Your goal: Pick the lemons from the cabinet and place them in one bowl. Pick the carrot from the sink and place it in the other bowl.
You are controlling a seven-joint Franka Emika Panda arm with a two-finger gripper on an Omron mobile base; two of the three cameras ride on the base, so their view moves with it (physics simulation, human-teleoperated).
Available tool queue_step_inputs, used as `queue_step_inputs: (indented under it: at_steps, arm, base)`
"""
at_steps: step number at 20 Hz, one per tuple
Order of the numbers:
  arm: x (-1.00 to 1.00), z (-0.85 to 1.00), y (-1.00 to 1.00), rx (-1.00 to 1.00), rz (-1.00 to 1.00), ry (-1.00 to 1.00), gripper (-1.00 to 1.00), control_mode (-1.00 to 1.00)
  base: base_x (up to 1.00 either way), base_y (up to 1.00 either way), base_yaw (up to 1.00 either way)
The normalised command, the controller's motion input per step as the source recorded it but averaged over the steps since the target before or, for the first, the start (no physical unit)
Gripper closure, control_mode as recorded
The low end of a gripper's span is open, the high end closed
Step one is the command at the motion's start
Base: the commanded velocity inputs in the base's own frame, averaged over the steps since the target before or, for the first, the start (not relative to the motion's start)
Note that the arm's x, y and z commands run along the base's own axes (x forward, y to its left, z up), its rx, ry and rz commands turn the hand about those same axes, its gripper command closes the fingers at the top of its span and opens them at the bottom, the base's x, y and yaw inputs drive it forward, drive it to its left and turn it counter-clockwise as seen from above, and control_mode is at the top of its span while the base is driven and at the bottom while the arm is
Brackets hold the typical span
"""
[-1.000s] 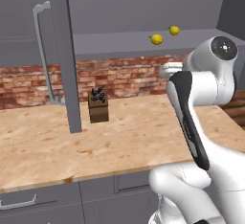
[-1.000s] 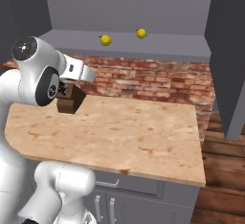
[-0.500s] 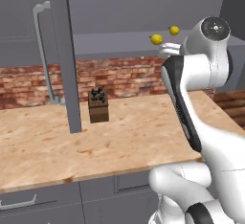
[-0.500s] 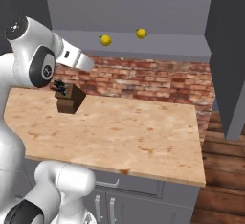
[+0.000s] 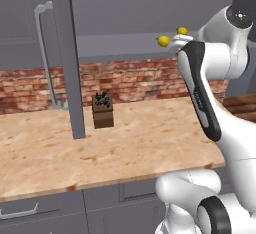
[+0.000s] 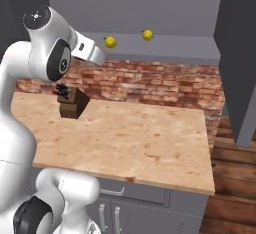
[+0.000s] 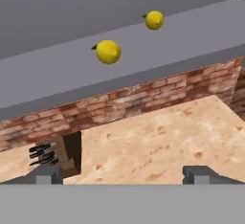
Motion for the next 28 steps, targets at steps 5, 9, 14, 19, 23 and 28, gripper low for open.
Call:
queue_step_inputs:
  at_steps: [5, 9, 14, 19, 23, 28]
  arm:
    - [0.21, 0.00, 0.00, -0.07, 0.12, -0.19, -1.00, -1.00]
    - [0.48, 0.10, -0.01, 0.00, 0.11, -0.04, -1.00, -1.00]
    - [0.52, 0.10, -0.05, 0.00, 0.05, 0.08, -1.00, -1.00]
    - [0.40, 0.11, -0.02, 0.00, 0.00, 0.26, -1.00, -1.00]
    - [0.45, 0.13, -0.01, 0.00, 0.00, 0.21, -1.00, -1.00]
    - [0.26, -0.01, 0.00, -0.01, 0.00, 0.00, -1.00, -1.00]
  base:
    - [0.00, 0.00, 0.00]
    - [0.00, 0.00, 0.00]
    - [0.00, 0.00, 0.00]
    - [0.00, 0.00, 0.00]
    - [0.00, 0.00, 0.00]
    - [0.00, 0.00, 0.00]
